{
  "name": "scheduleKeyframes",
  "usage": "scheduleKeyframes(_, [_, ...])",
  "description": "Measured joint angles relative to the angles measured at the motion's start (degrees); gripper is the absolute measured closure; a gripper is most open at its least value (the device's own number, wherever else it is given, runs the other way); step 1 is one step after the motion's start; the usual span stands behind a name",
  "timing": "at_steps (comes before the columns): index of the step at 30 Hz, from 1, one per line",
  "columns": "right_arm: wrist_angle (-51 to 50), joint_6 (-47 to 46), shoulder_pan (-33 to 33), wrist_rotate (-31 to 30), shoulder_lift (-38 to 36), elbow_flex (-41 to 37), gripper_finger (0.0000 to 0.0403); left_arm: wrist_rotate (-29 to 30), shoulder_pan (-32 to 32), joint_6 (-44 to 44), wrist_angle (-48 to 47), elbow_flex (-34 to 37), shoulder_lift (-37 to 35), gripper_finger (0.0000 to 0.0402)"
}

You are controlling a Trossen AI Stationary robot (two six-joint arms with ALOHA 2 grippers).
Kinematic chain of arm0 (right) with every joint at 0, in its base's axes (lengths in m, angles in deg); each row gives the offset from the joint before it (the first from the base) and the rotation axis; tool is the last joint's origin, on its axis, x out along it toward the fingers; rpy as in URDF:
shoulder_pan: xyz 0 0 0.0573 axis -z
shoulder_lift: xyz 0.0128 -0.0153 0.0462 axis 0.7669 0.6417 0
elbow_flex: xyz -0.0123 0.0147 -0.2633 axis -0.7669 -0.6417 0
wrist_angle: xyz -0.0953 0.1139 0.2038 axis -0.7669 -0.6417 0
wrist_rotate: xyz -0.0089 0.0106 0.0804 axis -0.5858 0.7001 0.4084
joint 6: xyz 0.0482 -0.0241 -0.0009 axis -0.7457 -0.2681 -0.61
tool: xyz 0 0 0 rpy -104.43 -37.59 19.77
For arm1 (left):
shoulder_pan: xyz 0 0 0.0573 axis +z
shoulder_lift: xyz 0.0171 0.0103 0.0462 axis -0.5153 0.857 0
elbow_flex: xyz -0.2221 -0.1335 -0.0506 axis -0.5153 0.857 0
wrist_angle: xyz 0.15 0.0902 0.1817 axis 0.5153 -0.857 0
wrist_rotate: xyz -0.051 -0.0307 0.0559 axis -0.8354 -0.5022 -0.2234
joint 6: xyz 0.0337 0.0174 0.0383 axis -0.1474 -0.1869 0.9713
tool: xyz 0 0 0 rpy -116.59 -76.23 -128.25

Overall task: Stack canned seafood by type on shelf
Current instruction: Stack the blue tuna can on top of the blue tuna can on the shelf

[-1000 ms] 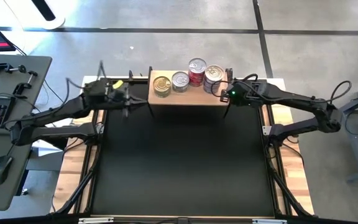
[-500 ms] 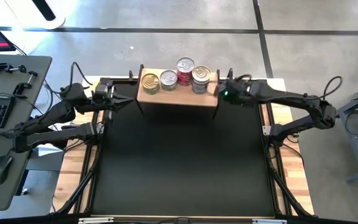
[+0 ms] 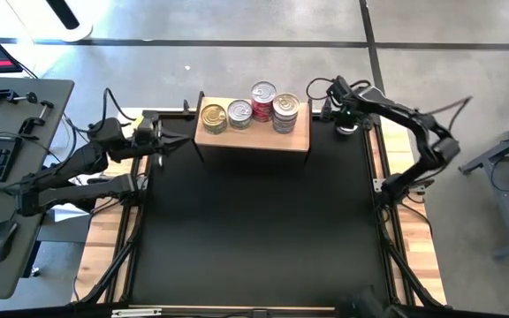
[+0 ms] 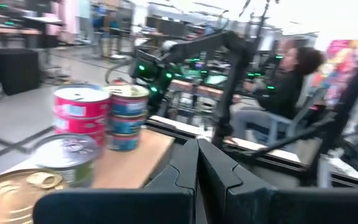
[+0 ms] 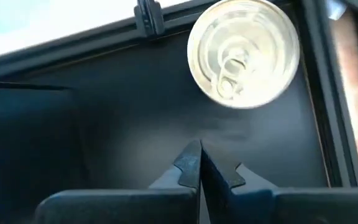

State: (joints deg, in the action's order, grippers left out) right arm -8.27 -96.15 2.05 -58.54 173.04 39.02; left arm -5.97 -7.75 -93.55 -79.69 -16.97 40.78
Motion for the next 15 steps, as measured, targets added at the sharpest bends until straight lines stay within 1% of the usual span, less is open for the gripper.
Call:
scheduleKeyframes(2, [1.55, 4.65, 2.26, 1.0, 2.91, 0.0, 0.0403, 2.98, 0.0, 0.04, 0.04, 0.0, 0.55, 0.0402])
scheduleKeyframes(5, [2.91, 8.61, 5.0, 1.1, 6.51, 0.0, 0.0403, 6.72, 0.0, 0.52, 0.01, 0.0, 1.18, 0.0402])
scheduleKeyframes(10, [5.22, 12.19, 8.19, 1.8, 10.67, 0.0, 0.0403, 8.7, -0.02, 0.61, 0.01, 0.0, 2.36, 0.0402])
scheduleKeyframes(15, [9.08, 13.5, 9.6, 0.96, 10.94, 0.85, 0.0403, 9.94, -0.02, 0.59, 0.03, 0.0, 3.17, 0.0402])
